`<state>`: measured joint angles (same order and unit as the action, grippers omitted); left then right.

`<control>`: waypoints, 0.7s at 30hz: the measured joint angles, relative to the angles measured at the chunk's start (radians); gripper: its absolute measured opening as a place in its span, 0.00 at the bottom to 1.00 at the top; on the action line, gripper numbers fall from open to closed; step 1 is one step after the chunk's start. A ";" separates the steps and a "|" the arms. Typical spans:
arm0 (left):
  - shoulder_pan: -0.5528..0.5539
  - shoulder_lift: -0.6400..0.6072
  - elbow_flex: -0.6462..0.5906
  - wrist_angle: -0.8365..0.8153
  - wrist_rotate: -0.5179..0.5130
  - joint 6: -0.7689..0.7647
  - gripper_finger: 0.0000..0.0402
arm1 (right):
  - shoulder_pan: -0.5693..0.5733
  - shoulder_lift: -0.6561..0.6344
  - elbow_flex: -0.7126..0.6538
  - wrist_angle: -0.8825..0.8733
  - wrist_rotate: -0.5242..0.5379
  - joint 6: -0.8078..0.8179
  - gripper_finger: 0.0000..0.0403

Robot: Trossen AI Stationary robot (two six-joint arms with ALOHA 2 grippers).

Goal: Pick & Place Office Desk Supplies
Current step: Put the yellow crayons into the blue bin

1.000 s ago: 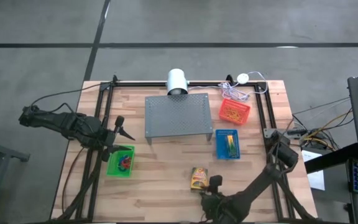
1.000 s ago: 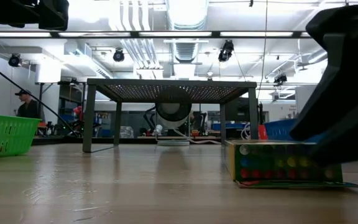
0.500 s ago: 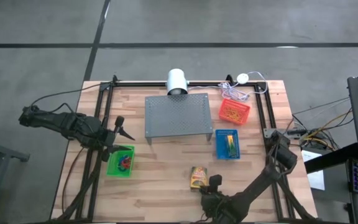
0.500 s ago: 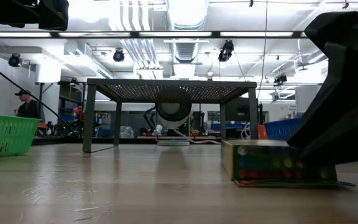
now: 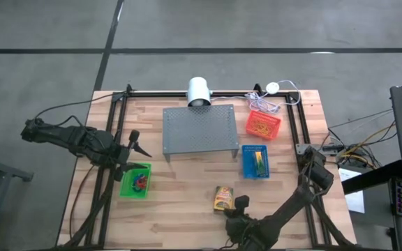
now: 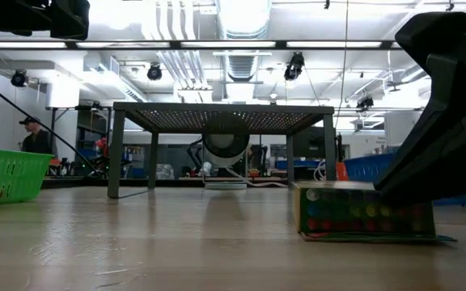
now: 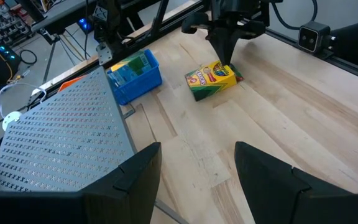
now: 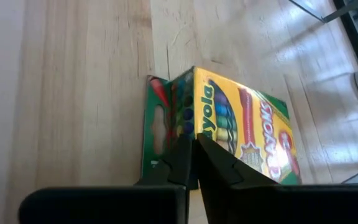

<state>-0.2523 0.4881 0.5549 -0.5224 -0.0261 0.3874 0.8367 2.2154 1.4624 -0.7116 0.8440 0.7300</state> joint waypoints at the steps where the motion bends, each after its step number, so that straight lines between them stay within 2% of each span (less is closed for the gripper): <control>1: 0.000 0.000 0.000 0.000 0.000 0.000 0.52 | -0.001 0.000 0.001 0.000 0.000 0.000 0.03; 15: 0.000 0.000 0.000 0.000 0.000 0.000 0.52 | 0.001 -0.037 0.044 -0.017 0.058 -0.004 0.02; 21: 0.000 0.000 0.000 0.000 0.000 0.000 0.52 | 0.002 -0.058 0.062 -0.025 0.128 0.016 0.02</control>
<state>-0.2523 0.4885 0.5549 -0.5224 -0.0259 0.3874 0.8383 2.1576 1.5248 -0.7363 0.9718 0.7456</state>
